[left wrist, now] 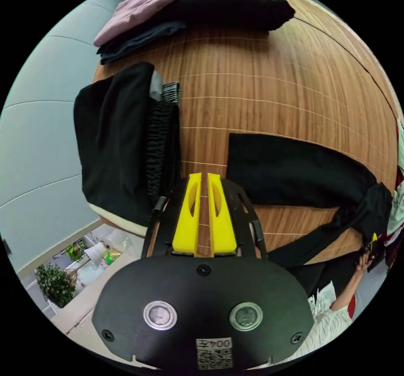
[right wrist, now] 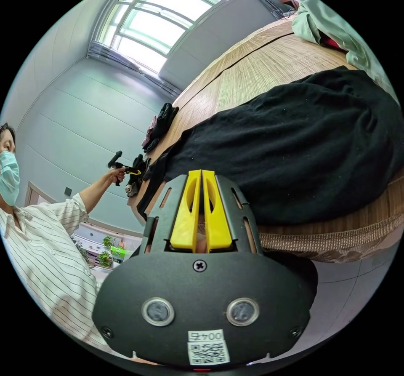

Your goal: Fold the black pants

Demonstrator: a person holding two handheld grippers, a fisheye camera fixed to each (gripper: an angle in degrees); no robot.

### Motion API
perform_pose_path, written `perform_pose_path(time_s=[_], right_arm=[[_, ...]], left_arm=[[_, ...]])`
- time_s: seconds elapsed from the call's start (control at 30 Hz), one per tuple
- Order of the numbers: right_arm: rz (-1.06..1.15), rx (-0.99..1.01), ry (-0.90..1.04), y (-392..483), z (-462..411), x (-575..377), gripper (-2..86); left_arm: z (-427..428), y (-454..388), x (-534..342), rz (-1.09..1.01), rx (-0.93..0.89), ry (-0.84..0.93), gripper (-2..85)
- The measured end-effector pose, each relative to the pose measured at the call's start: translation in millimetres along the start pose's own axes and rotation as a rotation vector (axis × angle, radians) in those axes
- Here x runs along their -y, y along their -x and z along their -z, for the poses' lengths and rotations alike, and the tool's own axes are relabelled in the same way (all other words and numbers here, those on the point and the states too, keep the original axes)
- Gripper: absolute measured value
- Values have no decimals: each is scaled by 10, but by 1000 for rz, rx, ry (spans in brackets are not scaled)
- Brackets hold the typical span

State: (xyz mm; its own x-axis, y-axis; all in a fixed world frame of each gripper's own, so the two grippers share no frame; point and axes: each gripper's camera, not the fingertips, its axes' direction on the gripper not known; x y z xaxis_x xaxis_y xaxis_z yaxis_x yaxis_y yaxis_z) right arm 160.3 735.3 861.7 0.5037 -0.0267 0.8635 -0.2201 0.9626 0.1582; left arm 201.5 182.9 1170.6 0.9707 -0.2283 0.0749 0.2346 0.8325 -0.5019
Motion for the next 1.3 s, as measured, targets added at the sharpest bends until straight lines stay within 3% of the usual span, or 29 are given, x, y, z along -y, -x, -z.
perform_pose_path(time_s=[0.13, 0.23, 0.43, 0.7, 0.83, 1.1, 1.3], right_arm=[[81, -193, -34, 400, 5, 170, -3], [106, -491, -29, 659, -75, 505, 3], [282, -772, 308, 922, -957, 1020, 26], [335, -762, 512, 1004, -880, 1361, 10], [404, -773, 510, 1490, -800, 1738, -3], [619, -898, 1009, 1728, -2170, 1628, -6], [726, -962, 1020, 1921, -2438, 1605, -6]], left_arm=[[248, 72, -448, 25, -235, -213, 24], [329, -213, -850, -75, -349, -307, 20], [197, -674, -1805, -170, -426, -403, 6], [143, -805, -2903, -251, -359, -397, 1], [203, -1091, -3140, -363, -317, -381, 0], [260, -1425, -3384, -418, -240, -382, 0], [346, -1400, -3654, -398, -294, -415, 0]])
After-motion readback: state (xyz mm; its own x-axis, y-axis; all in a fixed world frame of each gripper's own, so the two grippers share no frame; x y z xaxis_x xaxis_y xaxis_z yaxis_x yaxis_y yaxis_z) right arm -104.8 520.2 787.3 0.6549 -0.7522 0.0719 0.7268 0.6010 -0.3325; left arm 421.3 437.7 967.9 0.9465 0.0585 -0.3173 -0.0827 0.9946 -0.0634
